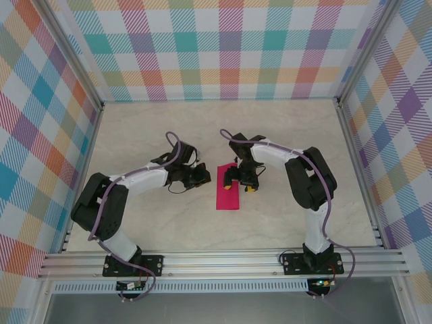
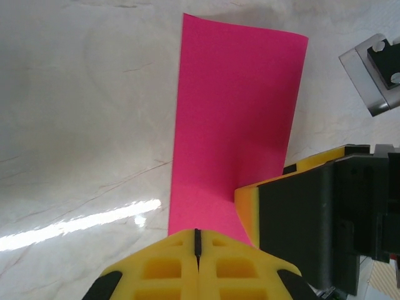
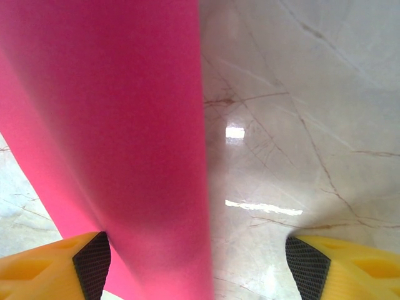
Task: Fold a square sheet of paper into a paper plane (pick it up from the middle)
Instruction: Hold the square sheet of paper at the center of the table.
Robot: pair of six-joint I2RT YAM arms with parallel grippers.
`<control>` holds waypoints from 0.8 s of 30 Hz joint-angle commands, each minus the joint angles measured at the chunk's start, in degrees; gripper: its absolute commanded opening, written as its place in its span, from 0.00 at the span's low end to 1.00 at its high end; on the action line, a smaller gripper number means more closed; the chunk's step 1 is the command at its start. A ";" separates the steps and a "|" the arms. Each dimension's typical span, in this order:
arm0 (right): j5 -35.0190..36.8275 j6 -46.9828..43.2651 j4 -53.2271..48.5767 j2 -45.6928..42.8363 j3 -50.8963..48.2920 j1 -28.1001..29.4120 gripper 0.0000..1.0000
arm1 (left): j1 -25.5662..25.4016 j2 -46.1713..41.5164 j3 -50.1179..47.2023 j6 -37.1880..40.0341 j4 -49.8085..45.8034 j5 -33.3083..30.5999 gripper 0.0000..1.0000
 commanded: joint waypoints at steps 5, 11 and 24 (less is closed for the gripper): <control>6.16 -0.39 -0.60 5.54 -2.71 -0.38 0.79 | -3.02 5.72 4.22 -3.00 1.77 0.06 0.00; 6.10 -0.62 -0.51 5.77 -2.62 -0.38 0.80 | -4.10 9.06 5.79 -4.02 1.41 -1.10 0.00; 5.76 -0.49 -0.07 6.49 -2.71 -0.38 0.80 | -4.72 12.87 6.57 -4.53 2.70 -1.19 0.00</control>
